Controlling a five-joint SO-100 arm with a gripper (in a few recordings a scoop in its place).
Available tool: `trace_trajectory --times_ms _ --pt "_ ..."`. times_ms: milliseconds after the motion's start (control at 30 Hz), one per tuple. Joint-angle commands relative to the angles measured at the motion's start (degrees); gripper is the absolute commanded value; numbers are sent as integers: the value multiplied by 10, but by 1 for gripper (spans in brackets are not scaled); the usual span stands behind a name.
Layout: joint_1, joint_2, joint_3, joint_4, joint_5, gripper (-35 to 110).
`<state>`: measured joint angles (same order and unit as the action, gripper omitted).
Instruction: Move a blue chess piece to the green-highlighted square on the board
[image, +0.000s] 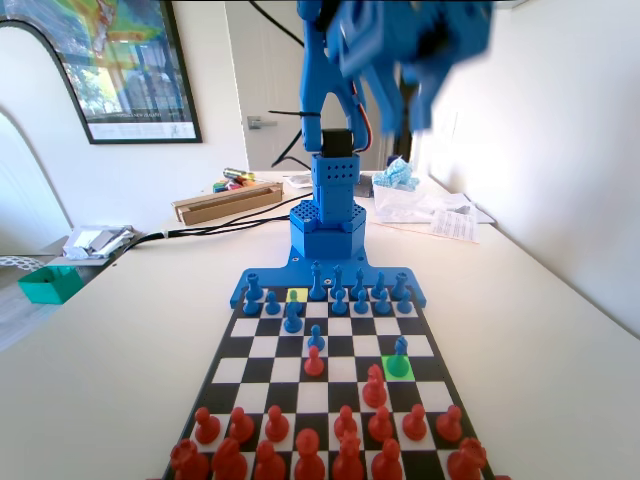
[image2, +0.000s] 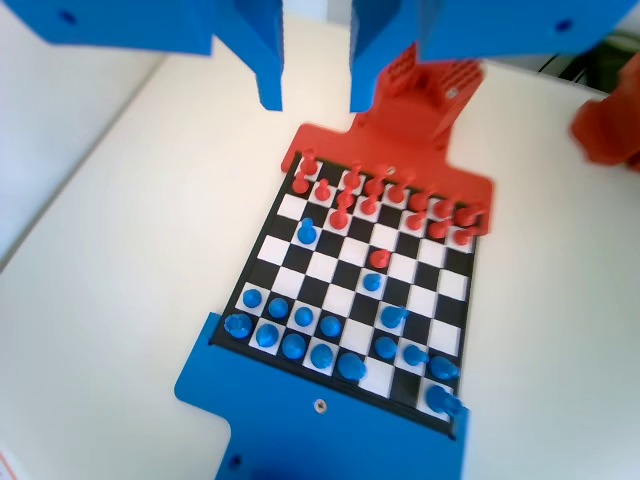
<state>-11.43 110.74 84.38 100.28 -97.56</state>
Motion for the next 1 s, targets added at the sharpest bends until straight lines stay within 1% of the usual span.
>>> trace_trajectory --times_ms 0,367,667,967 --pt "15 118 -32 54 -17 11" --pt "67 301 99 57 -29 6" --pt "94 351 191 54 -29 3" --pt "100 457 333 10 -40 1"
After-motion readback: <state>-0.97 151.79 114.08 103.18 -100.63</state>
